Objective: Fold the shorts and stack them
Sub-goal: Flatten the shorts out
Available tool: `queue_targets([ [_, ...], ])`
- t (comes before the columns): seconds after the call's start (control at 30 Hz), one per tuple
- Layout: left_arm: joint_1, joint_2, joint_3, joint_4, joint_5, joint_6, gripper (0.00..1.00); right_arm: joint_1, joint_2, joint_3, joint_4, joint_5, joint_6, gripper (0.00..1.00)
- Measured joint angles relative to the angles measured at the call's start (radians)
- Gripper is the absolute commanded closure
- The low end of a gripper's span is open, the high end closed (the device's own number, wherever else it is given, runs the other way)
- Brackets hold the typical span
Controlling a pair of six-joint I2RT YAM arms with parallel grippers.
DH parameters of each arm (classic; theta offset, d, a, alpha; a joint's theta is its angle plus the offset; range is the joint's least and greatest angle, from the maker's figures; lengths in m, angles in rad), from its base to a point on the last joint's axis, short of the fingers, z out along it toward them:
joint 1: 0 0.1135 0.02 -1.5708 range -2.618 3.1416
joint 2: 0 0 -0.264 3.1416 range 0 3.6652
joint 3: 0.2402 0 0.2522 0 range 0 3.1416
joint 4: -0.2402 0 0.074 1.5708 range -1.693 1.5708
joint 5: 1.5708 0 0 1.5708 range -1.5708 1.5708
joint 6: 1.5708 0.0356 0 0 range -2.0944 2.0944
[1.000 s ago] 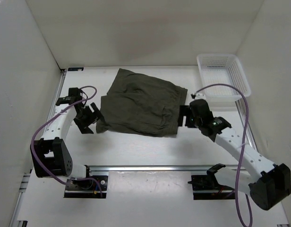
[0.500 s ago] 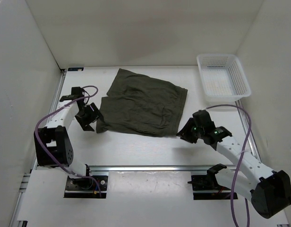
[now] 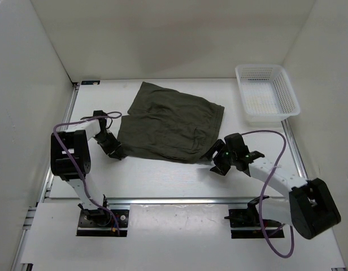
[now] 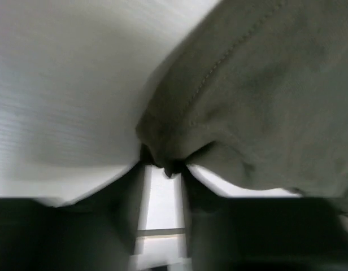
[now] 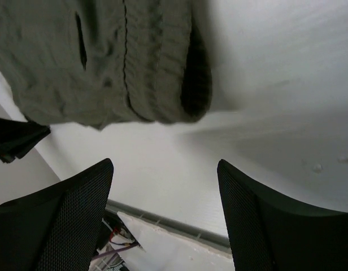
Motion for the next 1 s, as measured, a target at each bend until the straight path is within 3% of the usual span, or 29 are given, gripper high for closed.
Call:
queue_targets([
  [0.07, 0.000, 0.011, 0.006, 0.002, 0.001, 0.001, 0.90, 0.000, 0.070, 0.027, 0.017, 0.011, -0.006, 0.26],
  [0.23, 0.000, 0.025, 0.024, 0.009, 0.003, 0.003, 0.90, 0.003, 0.218, 0.061, 0.092, 0.046, -0.020, 0.40],
  [0.3, 0.000, 0.026, 0.026, 0.008, 0.003, 0.004, 0.90, 0.007, 0.269, 0.094, 0.097, 0.056, -0.037, 0.78],
  [0.37, 0.000, 0.027, 0.032, 0.006, 0.003, 0.005, 0.90, 0.014, 0.328, 0.156, 0.089, 0.083, -0.058, 0.98],
  [0.5, 0.006, 0.035, 0.115, -0.035, 0.005, 0.014, 0.90, -0.018, 0.421, 0.325, 0.026, 0.130, -0.170, 1.00],
  [0.8, 0.017, 0.045, 0.678, -0.164, 0.048, 0.017, 0.90, -0.163, 0.553, 1.020, -0.171, 0.100, -0.449, 1.00],
  [0.93, 0.018, -0.083, 0.679, -0.182, 0.056, 0.025, 0.90, -0.158, 0.415, 0.994, -0.201, 0.096, -0.523, 1.00],
  [1.0, 0.018, -0.191, 0.561, -0.159, 0.063, 0.039, 0.90, -0.156, 0.309, 0.879, -0.217, 0.094, -0.546, 1.00],
])
